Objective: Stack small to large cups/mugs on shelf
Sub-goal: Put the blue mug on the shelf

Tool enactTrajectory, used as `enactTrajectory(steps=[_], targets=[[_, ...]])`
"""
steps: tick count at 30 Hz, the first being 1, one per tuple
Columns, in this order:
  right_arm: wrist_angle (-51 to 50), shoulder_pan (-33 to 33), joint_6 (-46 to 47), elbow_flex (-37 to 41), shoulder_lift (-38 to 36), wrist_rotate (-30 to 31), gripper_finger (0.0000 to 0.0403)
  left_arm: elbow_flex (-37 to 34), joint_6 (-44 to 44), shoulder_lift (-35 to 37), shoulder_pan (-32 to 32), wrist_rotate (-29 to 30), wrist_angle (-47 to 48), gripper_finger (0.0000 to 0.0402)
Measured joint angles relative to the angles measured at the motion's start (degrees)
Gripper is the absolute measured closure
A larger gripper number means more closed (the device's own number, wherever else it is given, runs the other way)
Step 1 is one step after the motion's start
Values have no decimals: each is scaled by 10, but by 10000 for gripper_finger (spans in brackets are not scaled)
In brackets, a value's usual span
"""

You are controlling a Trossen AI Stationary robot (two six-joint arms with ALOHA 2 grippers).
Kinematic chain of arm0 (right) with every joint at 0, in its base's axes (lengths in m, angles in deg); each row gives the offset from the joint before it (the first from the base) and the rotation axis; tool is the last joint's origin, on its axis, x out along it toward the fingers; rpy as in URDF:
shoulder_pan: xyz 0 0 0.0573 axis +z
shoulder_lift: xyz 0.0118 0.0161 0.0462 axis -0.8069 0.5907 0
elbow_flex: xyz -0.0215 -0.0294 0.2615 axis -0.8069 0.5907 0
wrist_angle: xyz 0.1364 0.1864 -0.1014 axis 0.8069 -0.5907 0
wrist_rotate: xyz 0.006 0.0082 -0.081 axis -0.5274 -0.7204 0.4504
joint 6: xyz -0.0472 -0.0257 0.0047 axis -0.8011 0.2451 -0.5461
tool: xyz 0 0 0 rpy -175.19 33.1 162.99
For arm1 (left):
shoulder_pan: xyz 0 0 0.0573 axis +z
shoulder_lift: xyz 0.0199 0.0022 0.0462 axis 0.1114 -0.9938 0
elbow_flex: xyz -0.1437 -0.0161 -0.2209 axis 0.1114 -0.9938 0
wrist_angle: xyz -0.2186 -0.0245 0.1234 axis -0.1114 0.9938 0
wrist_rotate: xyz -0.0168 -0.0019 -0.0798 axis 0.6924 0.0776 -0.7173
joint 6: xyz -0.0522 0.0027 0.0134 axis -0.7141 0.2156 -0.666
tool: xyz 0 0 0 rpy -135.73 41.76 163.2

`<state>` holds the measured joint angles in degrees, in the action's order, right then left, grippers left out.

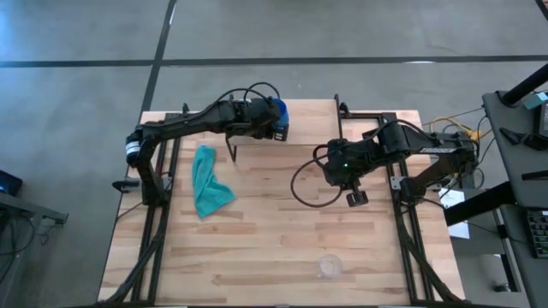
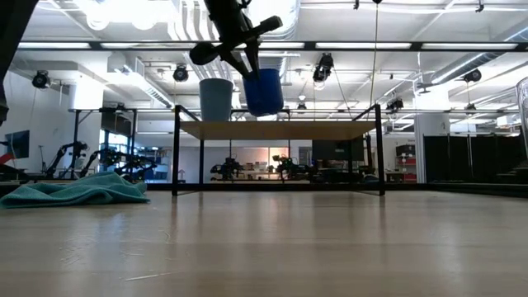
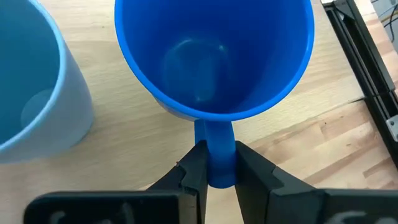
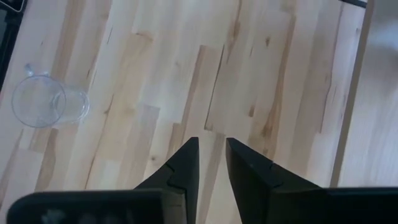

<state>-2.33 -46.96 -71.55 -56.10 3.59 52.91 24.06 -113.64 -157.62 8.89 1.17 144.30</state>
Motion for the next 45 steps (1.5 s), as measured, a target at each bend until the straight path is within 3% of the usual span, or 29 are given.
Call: enactTrajectory(steps=[8, 45], targets=[[1, 0, 0, 0, 0, 0, 329, 0, -1, -1, 2, -43, 0, 358], [4, 0, 2, 0, 0, -1, 322, -3, 18, -3, 30, -81, 24, 356]])
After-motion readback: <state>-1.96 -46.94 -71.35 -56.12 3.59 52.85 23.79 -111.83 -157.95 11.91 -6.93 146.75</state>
